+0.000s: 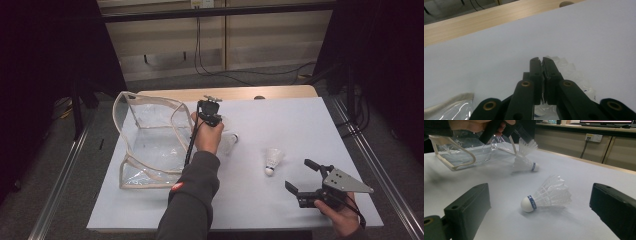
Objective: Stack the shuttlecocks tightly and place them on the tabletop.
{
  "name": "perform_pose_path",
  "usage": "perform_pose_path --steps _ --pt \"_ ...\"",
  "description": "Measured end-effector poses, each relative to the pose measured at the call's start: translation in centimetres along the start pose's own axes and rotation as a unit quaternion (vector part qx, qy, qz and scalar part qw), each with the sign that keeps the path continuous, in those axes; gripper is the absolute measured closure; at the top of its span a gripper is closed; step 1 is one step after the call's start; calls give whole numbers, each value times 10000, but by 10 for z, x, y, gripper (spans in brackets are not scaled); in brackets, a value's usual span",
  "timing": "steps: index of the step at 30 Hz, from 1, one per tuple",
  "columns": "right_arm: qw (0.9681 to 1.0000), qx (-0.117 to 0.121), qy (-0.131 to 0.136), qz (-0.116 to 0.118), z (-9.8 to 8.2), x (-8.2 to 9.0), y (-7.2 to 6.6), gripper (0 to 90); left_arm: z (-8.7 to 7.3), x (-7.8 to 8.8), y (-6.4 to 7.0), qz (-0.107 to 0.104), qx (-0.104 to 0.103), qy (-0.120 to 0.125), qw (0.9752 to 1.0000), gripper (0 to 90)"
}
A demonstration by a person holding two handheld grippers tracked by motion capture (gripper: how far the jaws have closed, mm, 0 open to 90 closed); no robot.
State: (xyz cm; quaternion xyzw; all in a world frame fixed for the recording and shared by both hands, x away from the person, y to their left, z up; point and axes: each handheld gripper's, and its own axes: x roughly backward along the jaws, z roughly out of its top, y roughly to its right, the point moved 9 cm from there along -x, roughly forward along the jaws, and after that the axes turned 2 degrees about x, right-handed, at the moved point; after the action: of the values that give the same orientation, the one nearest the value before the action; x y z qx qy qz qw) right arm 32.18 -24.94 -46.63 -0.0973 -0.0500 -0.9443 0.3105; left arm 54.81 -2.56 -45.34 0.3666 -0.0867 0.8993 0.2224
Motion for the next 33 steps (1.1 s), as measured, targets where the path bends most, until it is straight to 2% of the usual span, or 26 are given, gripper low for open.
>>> perform_pose_path --steps 8,13,19,21,27,33 --pt "10000 4 -3 -1 0 0 0 25 -2 -6 -2 77 29 -11 10000 869" --pt "10000 -7 1 14 0 0 0 25 -4 -9 -1 72 -32 -59 10000 866" --pt "10000 21 0 24 1 0 -1 27 -5 -12 -1 115 44 -29 9999 851" --pt "10000 18 13 38 1 0 -2 27 -4 -13 0 110 -17 -37 9999 851" --pt "10000 51 12 49 1 1 -3 27 -4 -15 5 51 -21 -37 10000 838" --pt "10000 36 20 33 1 3 -2 27 -3 -16 6 47 65 -6 10000 807"
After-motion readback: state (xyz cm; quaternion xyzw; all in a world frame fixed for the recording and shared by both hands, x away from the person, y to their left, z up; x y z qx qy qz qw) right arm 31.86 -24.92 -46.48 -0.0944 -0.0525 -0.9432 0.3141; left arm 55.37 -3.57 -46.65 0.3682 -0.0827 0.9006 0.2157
